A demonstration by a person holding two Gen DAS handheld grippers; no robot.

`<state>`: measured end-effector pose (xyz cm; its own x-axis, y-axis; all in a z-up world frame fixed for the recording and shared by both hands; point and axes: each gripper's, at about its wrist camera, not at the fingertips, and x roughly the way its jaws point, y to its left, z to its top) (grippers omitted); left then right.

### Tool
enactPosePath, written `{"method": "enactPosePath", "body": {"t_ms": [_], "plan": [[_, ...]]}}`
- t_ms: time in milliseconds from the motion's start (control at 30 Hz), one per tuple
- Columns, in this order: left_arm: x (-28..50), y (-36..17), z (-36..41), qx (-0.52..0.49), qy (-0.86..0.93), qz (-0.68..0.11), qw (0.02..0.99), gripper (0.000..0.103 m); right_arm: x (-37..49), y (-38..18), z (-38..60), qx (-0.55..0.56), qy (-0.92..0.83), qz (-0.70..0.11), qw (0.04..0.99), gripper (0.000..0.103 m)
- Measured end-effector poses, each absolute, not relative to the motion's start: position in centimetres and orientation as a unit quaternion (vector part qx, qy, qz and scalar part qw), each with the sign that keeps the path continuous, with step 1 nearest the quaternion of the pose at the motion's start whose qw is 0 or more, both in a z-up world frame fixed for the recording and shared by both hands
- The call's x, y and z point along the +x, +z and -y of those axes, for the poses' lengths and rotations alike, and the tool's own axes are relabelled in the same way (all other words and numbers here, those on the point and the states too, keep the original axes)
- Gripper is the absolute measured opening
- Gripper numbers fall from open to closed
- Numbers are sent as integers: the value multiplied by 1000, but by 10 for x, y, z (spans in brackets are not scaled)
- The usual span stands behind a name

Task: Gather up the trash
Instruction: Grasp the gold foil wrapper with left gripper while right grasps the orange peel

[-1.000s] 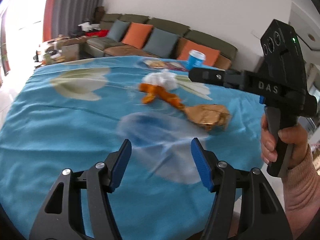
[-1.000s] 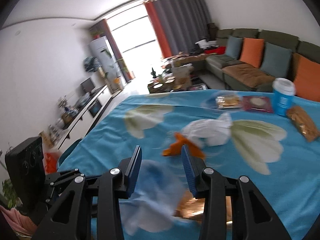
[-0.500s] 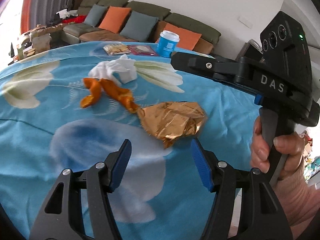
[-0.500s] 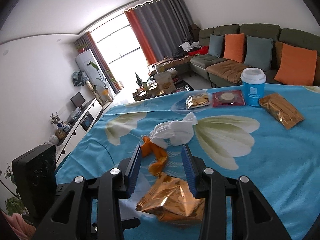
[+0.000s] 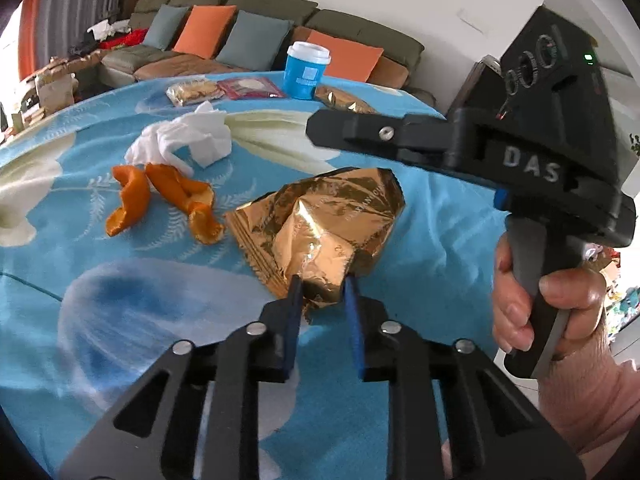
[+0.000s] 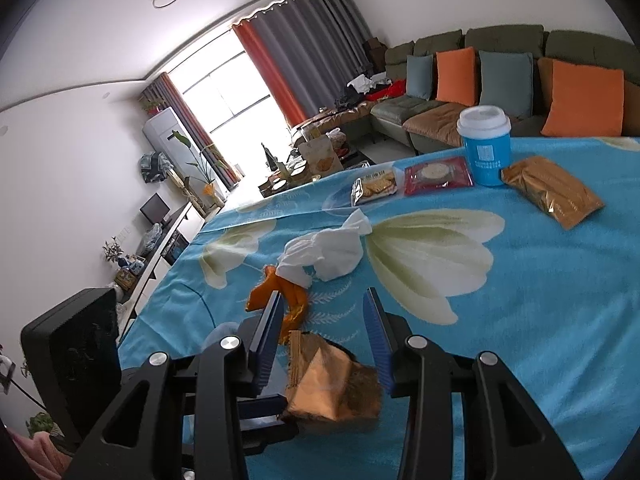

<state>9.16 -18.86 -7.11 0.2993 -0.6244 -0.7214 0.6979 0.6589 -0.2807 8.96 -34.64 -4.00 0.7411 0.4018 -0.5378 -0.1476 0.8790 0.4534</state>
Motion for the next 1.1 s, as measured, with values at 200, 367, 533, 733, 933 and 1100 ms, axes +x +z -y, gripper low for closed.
{"method": "enactPosePath", "body": {"t_ms": [200,367,533,733,933,1100], "plan": [[89,-67,182,37,-413,-419,808,7,91,-42,347,200,155,-328,910,39],[85,-62,164,33,-404,-410,817,5,92,-41,345,202,166,-327,908,39],[78,-55,132,23,-384,-401,831,5,102,-46,327,191,188,-343,900,39],[67,-52,87,9,-351,-397,848,5,123,-57,302,190,210,-370,885,39],[54,-50,48,4,-311,-388,867,5,139,-72,287,189,204,-401,873,33],[49,-49,23,-9,-293,-384,876,5,141,-80,286,206,204,-411,864,19]]}}
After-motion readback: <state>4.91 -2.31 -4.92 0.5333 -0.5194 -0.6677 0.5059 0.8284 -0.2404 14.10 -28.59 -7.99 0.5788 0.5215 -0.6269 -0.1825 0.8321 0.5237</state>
